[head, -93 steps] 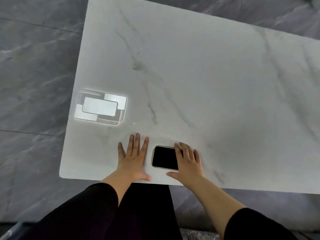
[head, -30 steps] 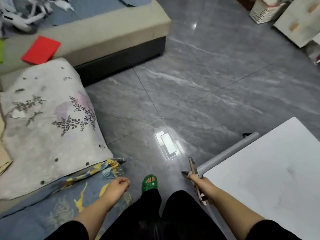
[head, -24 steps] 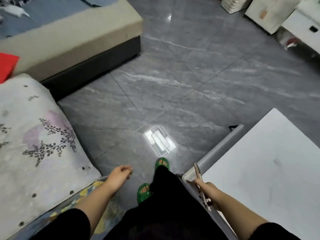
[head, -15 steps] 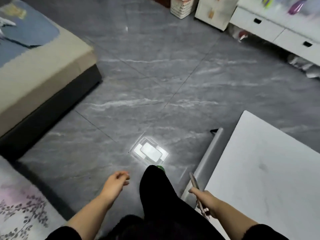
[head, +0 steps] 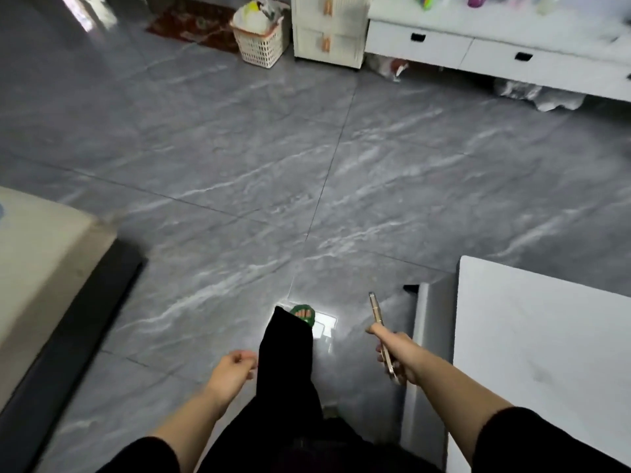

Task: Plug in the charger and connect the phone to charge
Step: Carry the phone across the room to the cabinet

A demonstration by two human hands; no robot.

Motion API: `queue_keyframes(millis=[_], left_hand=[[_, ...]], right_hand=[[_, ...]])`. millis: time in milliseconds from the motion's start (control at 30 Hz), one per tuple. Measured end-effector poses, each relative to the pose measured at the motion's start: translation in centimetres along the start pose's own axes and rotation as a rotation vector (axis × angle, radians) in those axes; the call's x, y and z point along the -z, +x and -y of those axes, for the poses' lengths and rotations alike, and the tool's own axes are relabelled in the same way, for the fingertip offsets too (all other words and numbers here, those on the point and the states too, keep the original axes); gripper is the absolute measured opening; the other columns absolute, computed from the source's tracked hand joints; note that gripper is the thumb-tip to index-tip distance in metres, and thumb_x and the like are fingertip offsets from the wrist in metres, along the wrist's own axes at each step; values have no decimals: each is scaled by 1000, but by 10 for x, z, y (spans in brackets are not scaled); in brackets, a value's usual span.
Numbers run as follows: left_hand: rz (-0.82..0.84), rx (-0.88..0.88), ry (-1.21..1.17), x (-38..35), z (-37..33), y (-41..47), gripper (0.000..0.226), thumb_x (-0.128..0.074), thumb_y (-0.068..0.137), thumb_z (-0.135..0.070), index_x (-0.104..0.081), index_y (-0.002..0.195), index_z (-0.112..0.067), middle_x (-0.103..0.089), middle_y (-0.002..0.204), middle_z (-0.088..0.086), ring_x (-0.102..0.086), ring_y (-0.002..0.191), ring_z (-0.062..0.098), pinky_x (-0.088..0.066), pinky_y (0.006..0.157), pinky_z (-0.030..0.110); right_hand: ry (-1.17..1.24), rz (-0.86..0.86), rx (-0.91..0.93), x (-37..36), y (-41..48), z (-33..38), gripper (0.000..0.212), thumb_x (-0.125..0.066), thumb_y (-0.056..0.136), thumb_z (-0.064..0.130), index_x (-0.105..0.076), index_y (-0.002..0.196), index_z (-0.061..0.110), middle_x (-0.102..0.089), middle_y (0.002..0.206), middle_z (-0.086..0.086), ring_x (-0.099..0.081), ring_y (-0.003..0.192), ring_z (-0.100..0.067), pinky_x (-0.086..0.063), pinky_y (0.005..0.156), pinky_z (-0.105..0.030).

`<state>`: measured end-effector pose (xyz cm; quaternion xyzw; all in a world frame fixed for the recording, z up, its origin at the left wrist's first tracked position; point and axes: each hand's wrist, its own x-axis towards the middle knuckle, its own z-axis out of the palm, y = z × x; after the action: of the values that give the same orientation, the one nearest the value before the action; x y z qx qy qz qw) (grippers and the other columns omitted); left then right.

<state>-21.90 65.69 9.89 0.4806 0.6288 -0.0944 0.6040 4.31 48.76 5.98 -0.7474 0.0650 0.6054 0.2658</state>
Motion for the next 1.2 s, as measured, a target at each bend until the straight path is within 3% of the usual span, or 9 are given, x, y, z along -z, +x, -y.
queue_keyframes(millis=[100, 233, 400, 567, 733, 967, 1100, 1200], left_hand=[[19, -63, 116, 1, -71, 41, 12, -46, 95, -8, -57, 95, -2, -55, 101, 16, -52, 85, 24, -39, 70, 28], [120, -133, 271, -16, -165, 85, 24, -48, 93, -7, -58, 112, 3, -59, 101, 14, -55, 86, 24, -44, 61, 22], [241, -195, 349, -64, -281, 132, 19, -48, 94, -9, -59, 108, -3, -59, 99, 11, -54, 70, 13, -37, 57, 19], [283, -244, 385, -139, -380, 175, 8, -49, 95, -14, -57, 95, -13, -61, 93, 9, -56, 65, 11, -34, 56, 24], [311, -277, 544, -208, -455, 210, 17, -48, 95, -11, -61, 104, -3, -62, 95, 11, -56, 65, 13, -42, 51, 18], [302, -200, 630, -279, -553, 248, 13, -50, 93, -18, -62, 94, -14, -67, 97, 7, -64, 84, 21, -44, 75, 32], [304, -168, 660, -319, -619, 282, 16, -48, 95, -21, -60, 103, -14, -65, 94, -1, -64, 83, 15, -46, 66, 29], [339, -127, 711, -354, -674, 309, 24, -48, 96, -22, -58, 112, -8, -64, 100, 3, -63, 87, 18, -45, 66, 29]], right_hand=[[74, -45, -8, 17, 14, 30, 49, -67, 60, 58, -54, 77, 14, -46, 67, -7, -41, 45, -16, -33, 48, -27], [211, -180, -42, 47, 23, 46, 52, -70, 67, 52, -58, 89, 6, -54, 70, -9, -51, 57, -21, -35, 48, -26], [352, -263, -138, 87, 27, 59, 43, -68, 74, 49, -55, 68, 9, -47, 53, -7, -41, 38, -18, -29, 44, -20], [421, -287, -241, 144, 45, 75, 46, -63, 81, 51, -56, 87, 5, -58, 67, -8, -52, 51, -21, -37, 49, -22], [460, -245, -262, 219, 75, 120, 53, -59, 83, 50, -56, 107, 3, -59, 86, -13, -56, 68, -26, -41, 61, -28], [542, -290, -163, 349, 120, 231, 64, -65, 78, 51, -51, 118, 4, -61, 105, -14, -62, 86, -29, -46, 63, -30], [570, -280, -145, 426, 145, 294, 71, -65, 69, 57, -53, 115, 5, -62, 104, -13, -62, 83, -26, -46, 60, -31], [592, -300, -155, 478, 162, 329, 75, -66, 57, 61, -57, 105, 4, -59, 89, -13, -55, 61, -23, -40, 55, -30]])
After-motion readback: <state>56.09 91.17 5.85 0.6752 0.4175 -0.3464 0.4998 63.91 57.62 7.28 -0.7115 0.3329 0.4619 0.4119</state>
